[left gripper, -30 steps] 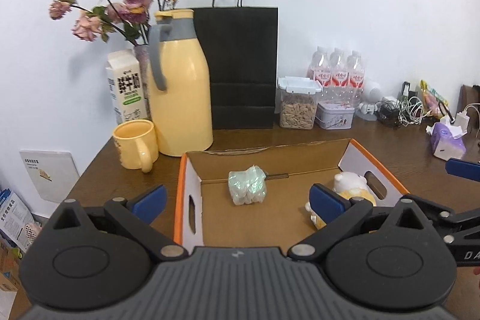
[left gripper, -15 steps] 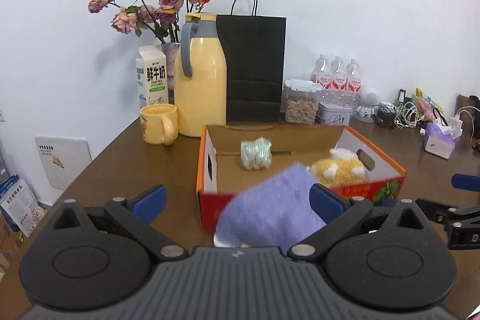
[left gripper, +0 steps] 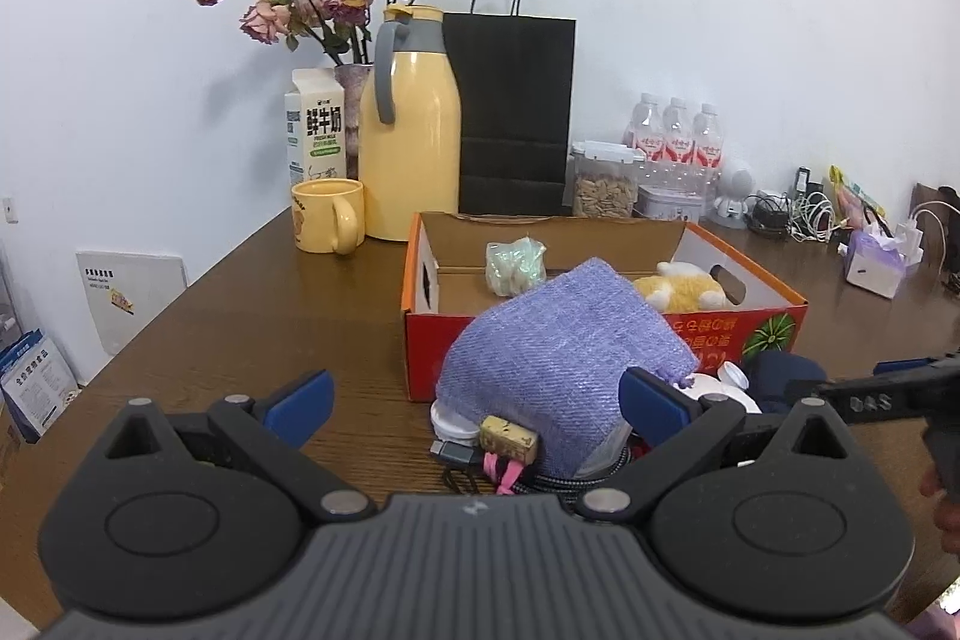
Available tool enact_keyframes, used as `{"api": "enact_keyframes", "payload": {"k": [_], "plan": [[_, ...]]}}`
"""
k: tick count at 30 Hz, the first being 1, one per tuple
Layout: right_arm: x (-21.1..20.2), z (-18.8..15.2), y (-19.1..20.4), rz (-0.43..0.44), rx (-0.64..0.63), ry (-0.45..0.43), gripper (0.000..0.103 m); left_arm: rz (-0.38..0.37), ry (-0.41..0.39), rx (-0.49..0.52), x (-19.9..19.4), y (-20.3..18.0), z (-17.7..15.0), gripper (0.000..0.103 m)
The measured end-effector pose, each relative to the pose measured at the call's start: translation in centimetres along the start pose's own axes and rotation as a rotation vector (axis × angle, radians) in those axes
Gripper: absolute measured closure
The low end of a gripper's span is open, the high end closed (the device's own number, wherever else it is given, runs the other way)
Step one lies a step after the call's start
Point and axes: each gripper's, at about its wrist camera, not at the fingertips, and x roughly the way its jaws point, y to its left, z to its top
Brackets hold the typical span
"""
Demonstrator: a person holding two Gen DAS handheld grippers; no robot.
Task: Organize objects
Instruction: 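Grasp the navy eye mask with the right tool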
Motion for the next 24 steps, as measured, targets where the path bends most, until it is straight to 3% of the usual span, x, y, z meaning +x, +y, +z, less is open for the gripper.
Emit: {"api": "enact_keyframes", "payload": {"k": [7, 10, 18, 24], "plan": [[4.6, 0.7, 0.8, -0.007, 0.095, 0.110, 0.000, 0.008, 0.025, -0.017, 0.1, 0.8, -0.5, 0.000], [4.7, 0.4, 0.9, -0.013, 0.103, 0.101, 0.001, 0.008, 0.033, -0.028, 0.3, 1.1, -0.7, 0.000], [3.5, -0.3, 0.1, 0.106, -0.002, 0.112, 0.024, 0.009, 0.044, -0.022, 0.6, 1.1, -0.8, 0.000], [2.7, -0.1, -0.8, 0.149, -0.105, 0.126, 0.027, 0.020, 0.045, -0.025, 0.4, 1.3, -0.9, 0.000]]}}
